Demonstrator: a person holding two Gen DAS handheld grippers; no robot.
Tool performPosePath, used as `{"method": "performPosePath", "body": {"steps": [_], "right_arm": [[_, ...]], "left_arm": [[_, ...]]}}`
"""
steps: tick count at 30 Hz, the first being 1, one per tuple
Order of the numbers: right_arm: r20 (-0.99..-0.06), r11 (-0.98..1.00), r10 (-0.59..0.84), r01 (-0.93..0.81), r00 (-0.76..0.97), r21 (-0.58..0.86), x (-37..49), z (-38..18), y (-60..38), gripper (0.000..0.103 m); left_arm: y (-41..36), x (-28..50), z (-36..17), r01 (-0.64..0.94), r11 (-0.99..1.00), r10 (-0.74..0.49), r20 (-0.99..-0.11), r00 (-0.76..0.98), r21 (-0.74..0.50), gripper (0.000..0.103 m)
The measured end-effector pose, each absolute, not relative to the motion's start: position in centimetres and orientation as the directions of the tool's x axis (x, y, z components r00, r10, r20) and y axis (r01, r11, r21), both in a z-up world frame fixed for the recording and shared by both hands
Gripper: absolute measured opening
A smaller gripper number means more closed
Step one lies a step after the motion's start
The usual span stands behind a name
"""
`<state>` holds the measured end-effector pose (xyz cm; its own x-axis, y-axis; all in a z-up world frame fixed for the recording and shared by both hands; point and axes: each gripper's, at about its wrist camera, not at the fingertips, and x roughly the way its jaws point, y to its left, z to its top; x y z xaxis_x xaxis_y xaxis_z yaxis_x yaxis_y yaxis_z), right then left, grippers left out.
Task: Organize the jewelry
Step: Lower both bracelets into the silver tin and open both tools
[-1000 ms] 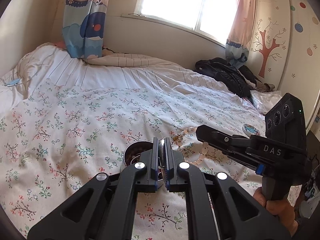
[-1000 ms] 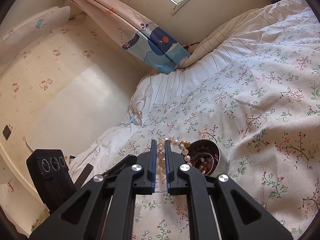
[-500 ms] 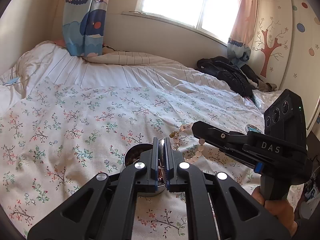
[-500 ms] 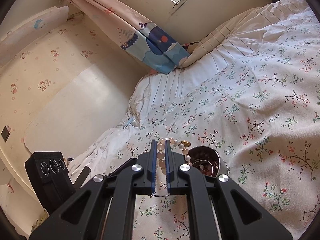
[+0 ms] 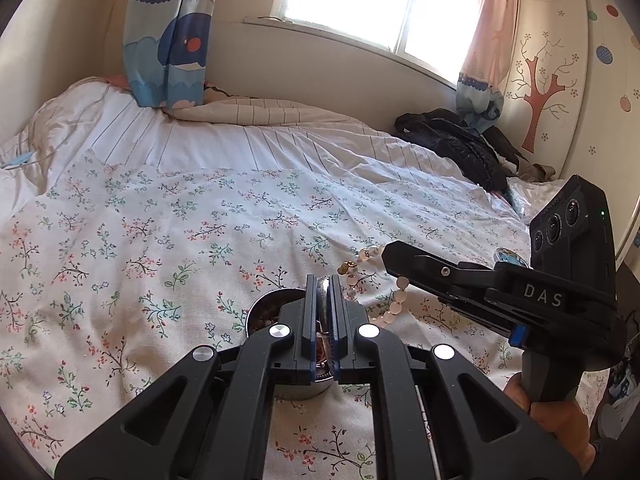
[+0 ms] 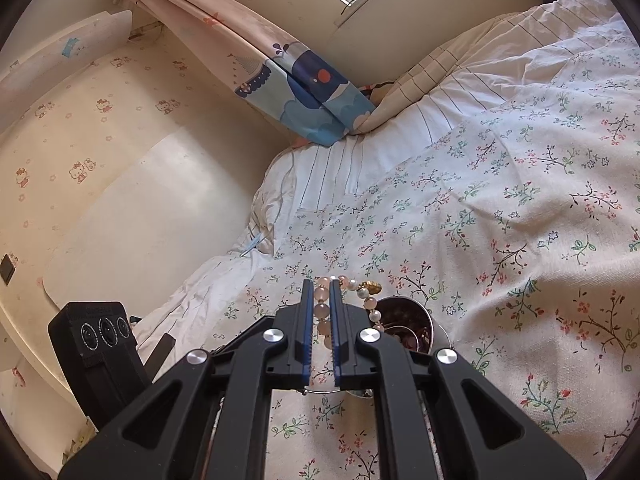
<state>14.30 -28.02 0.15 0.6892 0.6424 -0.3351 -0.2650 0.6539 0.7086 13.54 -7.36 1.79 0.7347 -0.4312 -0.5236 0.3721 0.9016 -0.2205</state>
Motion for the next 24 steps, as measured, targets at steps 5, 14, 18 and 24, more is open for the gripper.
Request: {"method": "performPosePath", "body": {"steps": [5,14,18,24], "right_arm": [[-0.337,0.658,0.638,-0.262,0.692,0.706,14.3,0.2,-28.1,0.009],[-0.341,0.661,0.635,-0.258,0.693,0.705,14.3,0.2,-28.1,0.009],[-0.347,0.664,0.633,-0.255,0.693,0.702,14.4,0.2,-28.1,0.009],[-0.357,0.673,0.628,-0.253,0.691,0.695,14.6,0.1,-27.9,0.009]], "left_arm": [[-7.3,13.8,1.7,0.368,0.901,-0.433,-0.526,0.732,-0.229,0.005],[-7.4,14.1,1.3,0.371,0.901,-0.433,-0.531,0.729,-0.225,0.005],[-7.6,14.4,1.1,0.370,0.901,-0.433,-0.535,0.725,-0.227,0.005],[-7.7,14.6,0.9,0.371,0.899,-0.436,-0.540,0.720,-0.231,0.005]]}}
